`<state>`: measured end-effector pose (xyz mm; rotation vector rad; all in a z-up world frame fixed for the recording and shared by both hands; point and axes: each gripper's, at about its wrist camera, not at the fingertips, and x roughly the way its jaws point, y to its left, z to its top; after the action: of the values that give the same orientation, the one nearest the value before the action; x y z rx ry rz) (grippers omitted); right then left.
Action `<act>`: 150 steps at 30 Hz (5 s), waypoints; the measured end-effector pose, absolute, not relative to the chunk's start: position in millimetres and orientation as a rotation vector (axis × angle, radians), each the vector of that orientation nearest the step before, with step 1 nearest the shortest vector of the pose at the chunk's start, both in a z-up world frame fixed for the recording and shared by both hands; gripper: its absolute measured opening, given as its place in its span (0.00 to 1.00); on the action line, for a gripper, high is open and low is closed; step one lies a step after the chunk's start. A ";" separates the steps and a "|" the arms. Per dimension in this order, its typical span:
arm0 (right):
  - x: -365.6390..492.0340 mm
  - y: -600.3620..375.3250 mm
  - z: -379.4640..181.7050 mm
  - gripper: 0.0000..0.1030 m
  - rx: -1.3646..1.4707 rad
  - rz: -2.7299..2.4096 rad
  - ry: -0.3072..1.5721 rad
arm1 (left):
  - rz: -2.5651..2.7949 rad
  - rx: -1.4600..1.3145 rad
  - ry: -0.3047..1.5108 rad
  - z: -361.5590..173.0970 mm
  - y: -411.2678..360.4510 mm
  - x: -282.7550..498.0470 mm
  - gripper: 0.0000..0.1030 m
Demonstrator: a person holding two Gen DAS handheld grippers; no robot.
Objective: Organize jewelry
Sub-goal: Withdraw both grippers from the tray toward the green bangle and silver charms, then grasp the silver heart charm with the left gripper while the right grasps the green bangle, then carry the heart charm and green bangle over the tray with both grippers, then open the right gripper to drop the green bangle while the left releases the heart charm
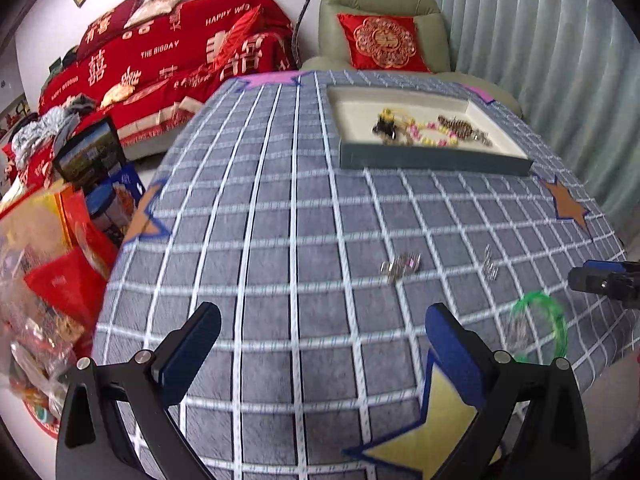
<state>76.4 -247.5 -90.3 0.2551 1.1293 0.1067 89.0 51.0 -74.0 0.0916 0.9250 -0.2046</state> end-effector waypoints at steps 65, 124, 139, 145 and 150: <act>59.8 -197.3 -91.2 0.07 0.001 0.130 1.110 | -0.408 0.124 0.994 -89.7 -16.8 124.3 0.15; 312.9 -296.9 -98.8 0.08 0.186 0.004 1.088 | -0.285 0.136 0.978 -83.3 -94.6 331.0 0.15; 305.8 -295.7 -84.0 0.60 0.221 0.035 1.052 | -0.247 0.137 0.955 -73.7 -91.9 319.2 0.15; 293.8 -295.9 -63.4 0.60 0.237 0.043 1.002 | -0.252 0.137 0.922 -63.3 -90.1 308.3 0.15; 277.7 -300.5 -54.0 0.61 0.264 0.037 0.981 | -0.282 0.091 0.908 -54.4 -84.2 295.8 0.15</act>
<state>277.7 -300.5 -54.0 0.2637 0.9810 0.0365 295.8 -84.2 -54.4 0.0910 0.9079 -0.2822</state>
